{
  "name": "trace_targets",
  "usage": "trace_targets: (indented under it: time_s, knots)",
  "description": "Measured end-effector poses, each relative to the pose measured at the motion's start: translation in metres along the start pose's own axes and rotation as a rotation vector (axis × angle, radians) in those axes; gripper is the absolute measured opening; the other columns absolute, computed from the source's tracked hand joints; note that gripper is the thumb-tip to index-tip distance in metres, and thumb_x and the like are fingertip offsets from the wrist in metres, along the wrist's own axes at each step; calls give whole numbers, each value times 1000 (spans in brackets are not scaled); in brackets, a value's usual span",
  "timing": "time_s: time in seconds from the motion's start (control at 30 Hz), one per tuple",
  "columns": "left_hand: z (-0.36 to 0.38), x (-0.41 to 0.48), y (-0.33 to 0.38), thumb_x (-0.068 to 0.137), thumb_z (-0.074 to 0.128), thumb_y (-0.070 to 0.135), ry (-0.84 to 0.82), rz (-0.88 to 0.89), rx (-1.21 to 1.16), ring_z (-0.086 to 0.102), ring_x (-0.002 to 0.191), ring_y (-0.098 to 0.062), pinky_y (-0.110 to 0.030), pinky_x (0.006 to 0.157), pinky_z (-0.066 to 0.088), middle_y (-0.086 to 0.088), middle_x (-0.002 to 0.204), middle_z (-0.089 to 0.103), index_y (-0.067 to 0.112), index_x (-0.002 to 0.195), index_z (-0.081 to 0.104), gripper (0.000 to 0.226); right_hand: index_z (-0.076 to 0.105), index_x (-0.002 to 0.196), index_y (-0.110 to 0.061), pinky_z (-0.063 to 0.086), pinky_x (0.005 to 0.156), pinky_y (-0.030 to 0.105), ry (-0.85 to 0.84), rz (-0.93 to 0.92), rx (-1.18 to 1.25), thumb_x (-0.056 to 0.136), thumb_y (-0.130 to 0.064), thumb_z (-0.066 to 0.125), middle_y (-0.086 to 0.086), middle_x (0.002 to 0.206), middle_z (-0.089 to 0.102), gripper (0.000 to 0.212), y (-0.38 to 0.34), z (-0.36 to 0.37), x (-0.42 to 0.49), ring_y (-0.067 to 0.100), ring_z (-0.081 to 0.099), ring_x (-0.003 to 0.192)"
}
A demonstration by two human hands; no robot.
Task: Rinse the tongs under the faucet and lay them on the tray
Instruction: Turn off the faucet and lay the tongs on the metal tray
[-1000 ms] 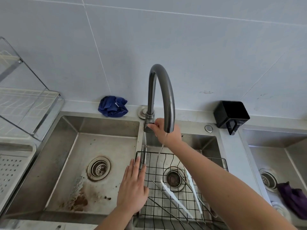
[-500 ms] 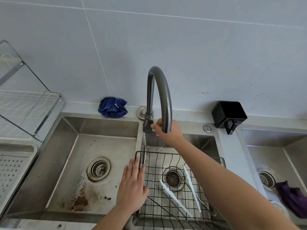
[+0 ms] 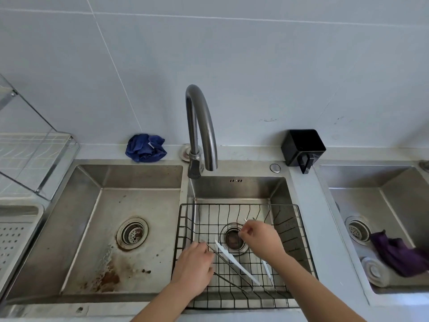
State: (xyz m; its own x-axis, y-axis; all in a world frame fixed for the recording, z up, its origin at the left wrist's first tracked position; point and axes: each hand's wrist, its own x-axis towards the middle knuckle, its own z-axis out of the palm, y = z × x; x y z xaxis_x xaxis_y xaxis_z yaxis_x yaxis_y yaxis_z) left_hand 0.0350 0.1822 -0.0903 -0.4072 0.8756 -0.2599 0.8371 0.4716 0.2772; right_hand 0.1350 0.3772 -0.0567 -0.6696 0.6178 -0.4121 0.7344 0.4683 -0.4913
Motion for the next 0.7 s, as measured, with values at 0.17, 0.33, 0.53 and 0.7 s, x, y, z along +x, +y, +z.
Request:
trace_targets:
  time_s: [0.17, 0.33, 0.53, 0.7]
  knots:
    - [6, 8, 3, 92, 61, 6, -210, 109, 181, 48, 111, -24, -40, 90, 49, -4, 116, 60, 16, 118, 68, 29, 65, 108, -25, 49, 69, 28, 4, -6, -281, 90, -48, 66, -5, 108, 60, 30, 28, 28, -26, 16, 58, 91]
    - [7, 20, 9, 87, 57, -7, -235, 200, 287, 53, 111, -33, -44, 86, 52, -13, 119, 59, 4, 107, 68, 25, 58, 115, -24, 57, 85, 37, -54, -19, -437, 80, -58, 76, 1, 127, 44, 52, 38, 46, -36, 24, 48, 119]
    - [6, 18, 5, 88, 53, -6, -169, 223, 281, 56, 99, -29, -39, 77, 48, -12, 102, 64, 6, 106, 64, 24, 58, 113, -20, 58, 90, 35, -6, -124, -441, 84, -42, 78, 5, 131, 36, 42, 44, 54, -31, 26, 47, 119]
    - [4, 3, -4, 80, 65, 0, -94, 128, 220, 63, 84, -21, -32, 64, 48, -4, 86, 66, 15, 99, 67, 24, 61, 113, -22, 57, 95, 38, 27, -221, -429, 86, -32, 73, 6, 146, 29, 31, 51, 54, -28, 28, 40, 128]
